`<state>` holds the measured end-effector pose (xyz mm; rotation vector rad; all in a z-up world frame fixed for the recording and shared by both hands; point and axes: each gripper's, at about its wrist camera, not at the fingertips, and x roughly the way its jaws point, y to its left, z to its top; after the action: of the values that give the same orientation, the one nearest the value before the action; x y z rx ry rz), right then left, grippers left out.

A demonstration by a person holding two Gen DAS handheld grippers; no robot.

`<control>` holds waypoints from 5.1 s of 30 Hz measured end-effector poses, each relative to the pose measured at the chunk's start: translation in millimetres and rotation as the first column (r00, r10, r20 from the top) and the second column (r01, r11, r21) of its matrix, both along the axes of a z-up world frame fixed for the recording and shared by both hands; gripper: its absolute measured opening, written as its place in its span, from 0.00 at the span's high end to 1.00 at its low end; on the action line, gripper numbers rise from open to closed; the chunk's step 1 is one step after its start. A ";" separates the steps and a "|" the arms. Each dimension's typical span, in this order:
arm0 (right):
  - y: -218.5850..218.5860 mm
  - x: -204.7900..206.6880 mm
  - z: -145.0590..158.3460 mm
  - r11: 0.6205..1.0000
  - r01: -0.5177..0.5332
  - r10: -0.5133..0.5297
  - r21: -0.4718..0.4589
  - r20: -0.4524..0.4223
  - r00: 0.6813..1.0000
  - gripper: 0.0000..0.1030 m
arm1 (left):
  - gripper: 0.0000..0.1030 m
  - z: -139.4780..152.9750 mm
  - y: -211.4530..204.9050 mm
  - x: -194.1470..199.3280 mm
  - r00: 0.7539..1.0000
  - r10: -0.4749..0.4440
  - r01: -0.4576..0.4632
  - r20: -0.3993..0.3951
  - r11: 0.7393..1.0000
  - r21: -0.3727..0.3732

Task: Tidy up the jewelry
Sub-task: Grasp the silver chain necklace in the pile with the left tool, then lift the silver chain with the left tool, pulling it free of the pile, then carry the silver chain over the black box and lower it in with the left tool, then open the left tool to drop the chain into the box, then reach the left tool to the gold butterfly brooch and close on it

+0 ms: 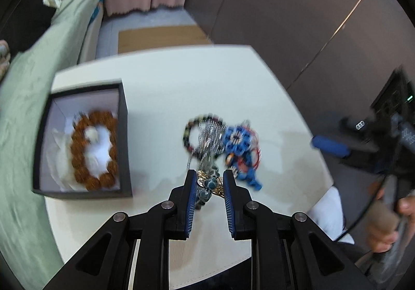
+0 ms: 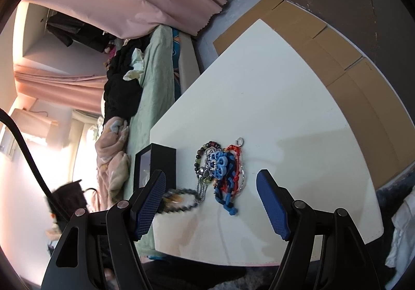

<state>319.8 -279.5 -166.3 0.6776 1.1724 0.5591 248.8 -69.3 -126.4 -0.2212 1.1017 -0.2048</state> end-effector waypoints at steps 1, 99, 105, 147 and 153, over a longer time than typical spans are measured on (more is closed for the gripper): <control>-0.1 0.2 0.1 1.000 0.002 -0.002 -0.001 -0.001 1.000 0.29 | 0.79 -6.6 -1.4 0.4 1.000 -0.002 0.002 -0.018 1.000 0.004; 206.9 -21.8 15.5 0.942 -0.333 0.323 0.036 0.159 0.933 0.92 | 1.00 243.9 112.9 -60.2 0.851 0.182 -0.227 0.493 0.973 0.034; 208.3 -16.5 4.4 0.952 -0.307 0.302 0.021 0.118 0.946 0.93 | 1.00 243.0 132.6 -59.9 0.839 0.215 -0.262 0.501 0.965 0.025; 91.3 1.6 10.0 0.983 -0.156 0.163 -0.094 0.073 0.984 0.26 | 0.38 55.9 80.0 -23.9 0.969 0.200 -0.185 0.147 0.977 -0.107; 61.2 1.9 -0.1 0.987 -0.120 0.124 -0.110 0.024 0.992 0.26 | 0.44 42.7 46.4 -24.3 0.983 0.128 -0.118 0.129 0.989 -0.084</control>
<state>321.7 -218.4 -166.4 0.5054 1.2119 0.6021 224.4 -22.9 -83.7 -0.3380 0.9440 -0.1490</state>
